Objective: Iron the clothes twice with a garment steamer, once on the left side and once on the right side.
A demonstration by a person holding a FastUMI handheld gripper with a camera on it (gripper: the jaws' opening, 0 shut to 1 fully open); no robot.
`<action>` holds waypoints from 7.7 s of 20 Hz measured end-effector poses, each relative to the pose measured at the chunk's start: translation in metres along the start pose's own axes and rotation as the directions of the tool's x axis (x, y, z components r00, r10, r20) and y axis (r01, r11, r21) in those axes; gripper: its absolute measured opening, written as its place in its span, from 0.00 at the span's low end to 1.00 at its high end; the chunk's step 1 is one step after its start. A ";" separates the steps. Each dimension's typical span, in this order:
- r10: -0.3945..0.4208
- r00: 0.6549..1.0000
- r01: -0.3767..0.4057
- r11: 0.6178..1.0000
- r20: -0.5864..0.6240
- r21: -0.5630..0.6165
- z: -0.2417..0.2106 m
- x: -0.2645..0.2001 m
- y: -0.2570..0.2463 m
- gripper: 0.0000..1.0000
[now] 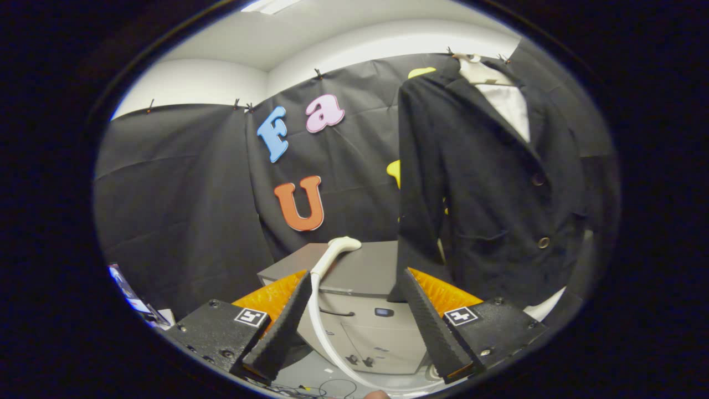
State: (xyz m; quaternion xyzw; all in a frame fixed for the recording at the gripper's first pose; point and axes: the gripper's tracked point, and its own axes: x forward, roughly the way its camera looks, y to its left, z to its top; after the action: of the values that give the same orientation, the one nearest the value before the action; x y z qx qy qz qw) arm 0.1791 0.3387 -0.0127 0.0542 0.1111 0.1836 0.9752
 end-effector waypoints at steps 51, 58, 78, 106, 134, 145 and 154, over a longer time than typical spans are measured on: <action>-0.010 0.992 0.005 0.999 -0.128 -0.034 0.056 0.048 0.053 0.30; -0.151 0.988 0.153 0.985 0.039 -0.082 0.115 -0.062 -0.029 0.30; -0.286 0.936 0.311 0.944 0.205 -0.106 0.199 -0.068 -0.200 0.30; -0.425 0.895 0.405 0.902 -0.140 -0.149 -0.060 -0.110 -0.259 0.30; -0.398 0.852 0.356 0.917 -0.341 -0.182 -0.167 -0.152 -0.285 0.30; -0.417 0.908 0.420 0.902 0.048 -0.100 0.071 -0.179 -0.332 0.30; -0.410 0.865 0.445 0.893 0.291 -0.065 0.220 -0.154 -0.371 0.30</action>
State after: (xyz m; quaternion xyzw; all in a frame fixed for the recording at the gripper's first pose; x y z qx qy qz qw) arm 0.2200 -0.0757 0.1765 -0.0108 -0.0255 -0.0395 0.9988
